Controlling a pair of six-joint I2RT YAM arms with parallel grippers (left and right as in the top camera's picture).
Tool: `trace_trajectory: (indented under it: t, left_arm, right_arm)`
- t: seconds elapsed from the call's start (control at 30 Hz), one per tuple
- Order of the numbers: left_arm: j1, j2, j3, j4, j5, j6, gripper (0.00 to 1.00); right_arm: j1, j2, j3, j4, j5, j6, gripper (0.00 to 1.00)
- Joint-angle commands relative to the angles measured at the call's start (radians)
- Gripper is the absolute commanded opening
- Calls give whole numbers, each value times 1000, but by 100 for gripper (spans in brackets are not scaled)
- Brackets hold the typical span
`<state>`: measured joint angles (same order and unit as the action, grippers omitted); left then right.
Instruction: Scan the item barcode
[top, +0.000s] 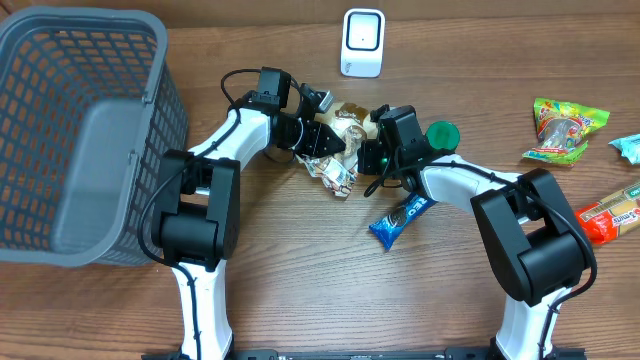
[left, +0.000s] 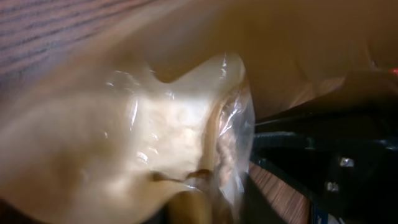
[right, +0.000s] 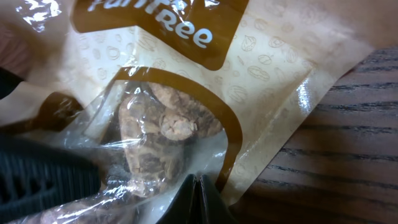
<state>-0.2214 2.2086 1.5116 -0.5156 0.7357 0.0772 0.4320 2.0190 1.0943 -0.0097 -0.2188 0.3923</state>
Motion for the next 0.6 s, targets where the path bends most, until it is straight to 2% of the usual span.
trace_trajectory:
  t: [0.0,0.1,0.2,0.43,0.57]
  left_arm:
    - [-7,16,-6,-6,2,4,12]
    - [-7,16,-6,-6,2,3,12]
    - [-7,16,-6,-5,11,0,4]
    - [-7,16,-5,42,74,-29,4]
    - [-7,15,4,45,73,-34,4]
  right_arm:
    - [-1,8,20,8,-12,1,4]
    - [-1,8,20,8,-19,0,4]
    - [-1,8,20,8,-19,-3,4]
    - [-1,-3,20,-16,-23,-4,4]
    - [-1,-59,20,-79,-21,-69,4]
